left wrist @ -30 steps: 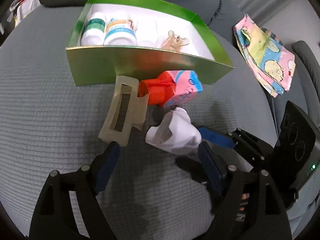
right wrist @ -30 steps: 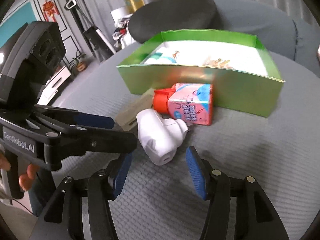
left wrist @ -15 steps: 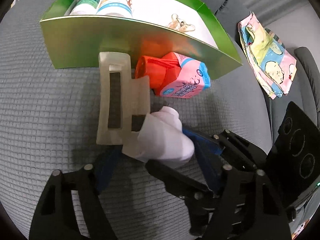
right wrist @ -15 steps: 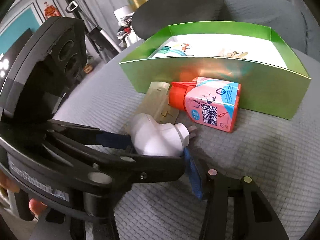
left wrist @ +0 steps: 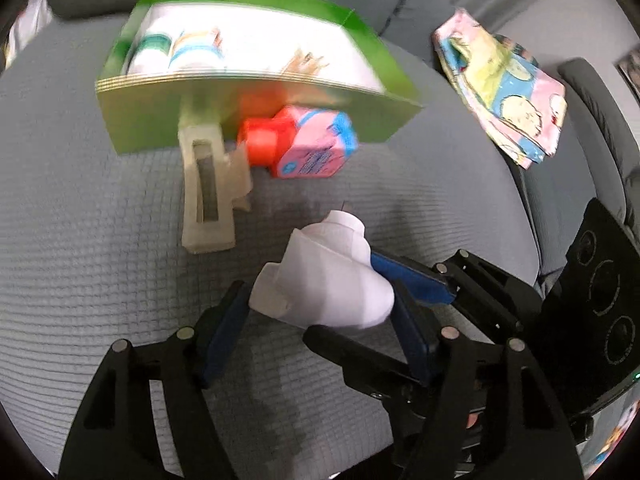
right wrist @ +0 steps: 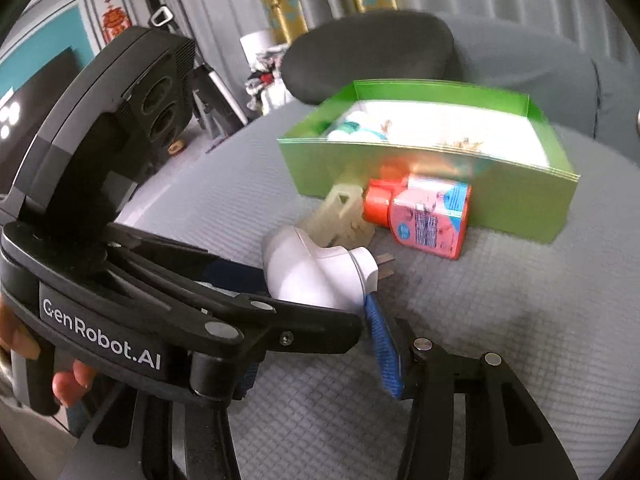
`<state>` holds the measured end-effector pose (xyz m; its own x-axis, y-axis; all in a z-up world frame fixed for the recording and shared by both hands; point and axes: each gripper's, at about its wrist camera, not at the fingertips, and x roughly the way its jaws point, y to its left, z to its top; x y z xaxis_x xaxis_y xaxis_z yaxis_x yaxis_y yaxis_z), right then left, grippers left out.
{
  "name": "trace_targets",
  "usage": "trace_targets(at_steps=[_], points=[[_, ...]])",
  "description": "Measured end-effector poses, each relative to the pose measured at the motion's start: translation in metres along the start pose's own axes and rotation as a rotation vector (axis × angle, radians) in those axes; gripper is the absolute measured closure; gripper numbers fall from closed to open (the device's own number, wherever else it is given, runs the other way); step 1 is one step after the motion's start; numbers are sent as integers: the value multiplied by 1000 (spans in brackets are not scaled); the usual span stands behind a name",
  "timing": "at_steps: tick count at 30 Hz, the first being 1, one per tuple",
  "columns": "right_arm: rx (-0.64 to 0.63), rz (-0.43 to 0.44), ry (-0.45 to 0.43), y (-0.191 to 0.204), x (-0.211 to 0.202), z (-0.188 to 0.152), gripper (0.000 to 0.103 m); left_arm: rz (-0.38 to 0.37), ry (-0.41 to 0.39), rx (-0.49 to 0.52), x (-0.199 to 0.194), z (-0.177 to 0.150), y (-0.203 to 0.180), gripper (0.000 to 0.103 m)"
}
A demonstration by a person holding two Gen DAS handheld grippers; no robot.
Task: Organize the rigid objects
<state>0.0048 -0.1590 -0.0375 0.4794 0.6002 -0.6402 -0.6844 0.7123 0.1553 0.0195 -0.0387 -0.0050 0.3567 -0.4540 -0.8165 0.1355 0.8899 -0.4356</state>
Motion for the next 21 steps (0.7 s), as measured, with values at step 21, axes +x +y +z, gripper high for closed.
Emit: trace_targets(at_steps=[21], points=[[-138,-136,-202,27,-56,67,52,34,-197,176,-64,46,-35,34]])
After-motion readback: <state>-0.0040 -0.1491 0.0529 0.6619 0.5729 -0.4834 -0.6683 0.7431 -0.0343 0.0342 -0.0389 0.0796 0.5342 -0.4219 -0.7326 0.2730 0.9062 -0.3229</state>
